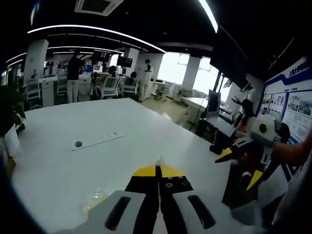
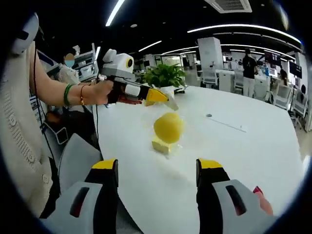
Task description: Compare the silicone blocks by pressing each to a similar depth, holding the contact briefly, and releasing to observe deformation and rebound differences across the visible hardness samples.
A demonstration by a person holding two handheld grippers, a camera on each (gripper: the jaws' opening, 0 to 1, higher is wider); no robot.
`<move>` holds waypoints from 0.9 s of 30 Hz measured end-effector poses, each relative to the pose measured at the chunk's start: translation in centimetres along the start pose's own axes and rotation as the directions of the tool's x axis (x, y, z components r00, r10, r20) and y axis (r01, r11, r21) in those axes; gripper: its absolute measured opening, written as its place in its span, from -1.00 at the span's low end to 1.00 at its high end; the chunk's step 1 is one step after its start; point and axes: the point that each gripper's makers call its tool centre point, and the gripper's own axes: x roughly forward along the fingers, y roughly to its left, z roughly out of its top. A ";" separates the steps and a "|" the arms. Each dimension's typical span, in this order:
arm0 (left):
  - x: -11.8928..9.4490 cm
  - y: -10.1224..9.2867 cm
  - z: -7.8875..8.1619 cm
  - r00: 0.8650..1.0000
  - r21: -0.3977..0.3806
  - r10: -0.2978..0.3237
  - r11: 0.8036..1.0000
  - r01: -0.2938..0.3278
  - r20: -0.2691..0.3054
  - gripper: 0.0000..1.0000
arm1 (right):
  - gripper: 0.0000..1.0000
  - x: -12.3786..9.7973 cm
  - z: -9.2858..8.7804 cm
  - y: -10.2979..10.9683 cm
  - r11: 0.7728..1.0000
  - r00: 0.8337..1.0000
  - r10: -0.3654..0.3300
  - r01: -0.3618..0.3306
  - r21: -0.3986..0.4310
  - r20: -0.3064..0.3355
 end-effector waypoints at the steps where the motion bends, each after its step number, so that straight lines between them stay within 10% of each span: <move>1: -0.4 -0.1 0.0 1.000 0.006 -0.007 1.000 0.007 -0.010 -1.00 | 0.21 0.2 0.4 0.0 1.000 1.000 0.014 -0.014 -0.017 -0.010; 14: -5.1 1.0 0.2 0.998 0.092 -0.039 0.995 0.043 -0.042 -1.00 | 0.21 5.3 6.5 -0.7 0.947 0.976 0.140 -0.181 -0.265 -0.167; 27: -6.7 -0.3 3.1 0.992 0.107 -0.124 0.986 0.124 -0.007 -1.00 | 0.21 12.7 7.1 2.3 0.844 0.895 0.275 -0.400 -0.357 -0.352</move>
